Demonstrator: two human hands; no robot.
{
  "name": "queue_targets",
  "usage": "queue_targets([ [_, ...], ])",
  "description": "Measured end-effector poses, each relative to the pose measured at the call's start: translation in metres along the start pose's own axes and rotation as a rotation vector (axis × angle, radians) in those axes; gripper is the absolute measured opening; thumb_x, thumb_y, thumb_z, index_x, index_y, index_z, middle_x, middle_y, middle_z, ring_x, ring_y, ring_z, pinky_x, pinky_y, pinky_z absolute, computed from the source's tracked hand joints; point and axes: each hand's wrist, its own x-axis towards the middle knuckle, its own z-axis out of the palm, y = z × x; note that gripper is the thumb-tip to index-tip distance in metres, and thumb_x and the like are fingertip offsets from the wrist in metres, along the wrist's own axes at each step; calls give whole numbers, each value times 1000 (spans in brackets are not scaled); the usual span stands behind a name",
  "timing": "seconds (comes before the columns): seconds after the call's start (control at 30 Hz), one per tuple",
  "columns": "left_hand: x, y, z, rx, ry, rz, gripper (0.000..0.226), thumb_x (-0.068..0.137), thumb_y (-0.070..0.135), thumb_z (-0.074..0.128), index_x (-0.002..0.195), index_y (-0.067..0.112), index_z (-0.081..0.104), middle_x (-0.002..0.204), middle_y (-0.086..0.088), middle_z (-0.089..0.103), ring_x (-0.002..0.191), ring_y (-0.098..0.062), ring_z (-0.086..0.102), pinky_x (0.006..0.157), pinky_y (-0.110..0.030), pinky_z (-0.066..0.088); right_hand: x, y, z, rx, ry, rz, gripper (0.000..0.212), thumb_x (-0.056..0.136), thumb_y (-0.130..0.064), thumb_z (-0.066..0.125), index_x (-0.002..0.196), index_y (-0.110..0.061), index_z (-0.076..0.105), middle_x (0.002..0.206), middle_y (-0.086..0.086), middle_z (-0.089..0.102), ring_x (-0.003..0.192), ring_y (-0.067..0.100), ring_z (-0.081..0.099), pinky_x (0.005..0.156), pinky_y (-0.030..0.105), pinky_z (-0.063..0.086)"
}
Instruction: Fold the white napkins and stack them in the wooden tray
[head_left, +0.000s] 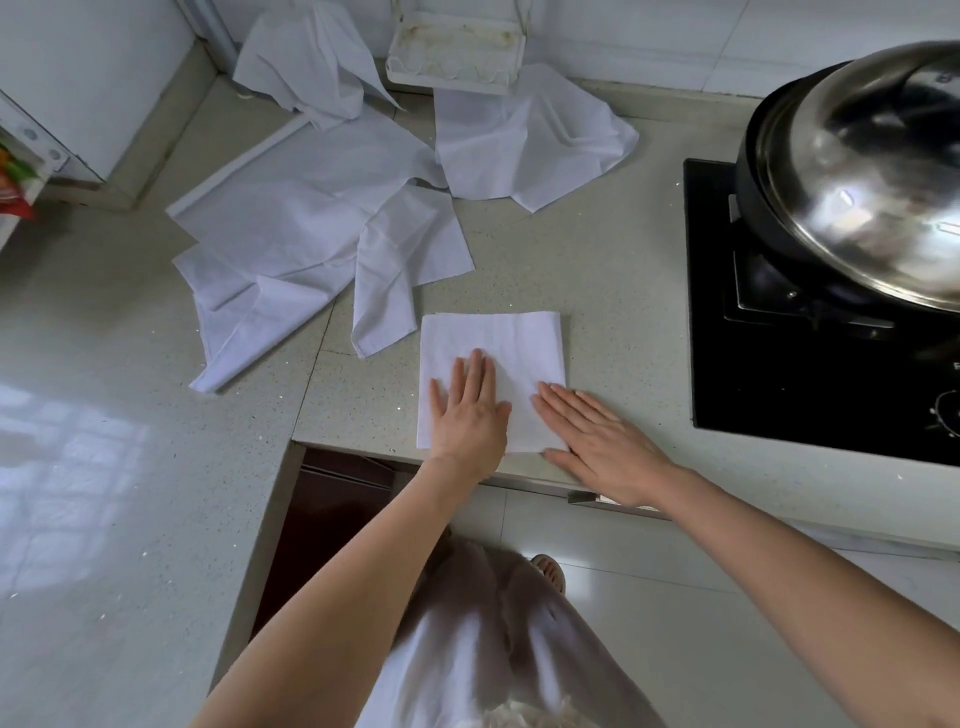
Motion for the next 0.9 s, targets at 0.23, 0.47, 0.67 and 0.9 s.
queue_targets([
  [0.23, -2, -7, 9, 89, -8, 20, 66, 101, 47, 13, 149, 15, -19, 156, 1, -27, 142, -17, -28, 116, -44, -17, 63, 45, -34, 19, -1, 163, 58, 102, -40, 13, 150, -17, -12, 158, 0, -17, 145, 10, -14, 117, 28, -12],
  [0.47, 0, -11, 9, 112, -29, 52, 69, 100, 51, 13, 148, 16, -21, 154, 1, -31, 141, -18, -30, 116, -44, -17, 58, 66, -49, -473, 144, -414, 70, 74, 6, 67, 139, -2, 45, 147, 14, 40, 136, 26, 40, 114, 42, 24],
  [0.67, 3, -18, 5, 124, -62, 101, 77, 98, 56, 22, 148, 18, -21, 152, 4, -32, 141, -17, -29, 115, -41, -18, 84, 55, -53, -526, 195, -598, 47, 85, 7, 50, 132, 0, 53, 136, 15, 54, 122, 27, 55, 105, 40, 39],
  [0.9, 8, -8, -31, -125, -136, 97, 68, 97, 38, 49, 153, 17, 15, 161, 2, 4, 148, -17, 5, 117, -31, 4, 49, -10, -55, -499, -140, -138, 31, 79, 0, 42, 99, 14, 61, 89, 28, 63, 75, 37, 68, 48, 34, 52],
])
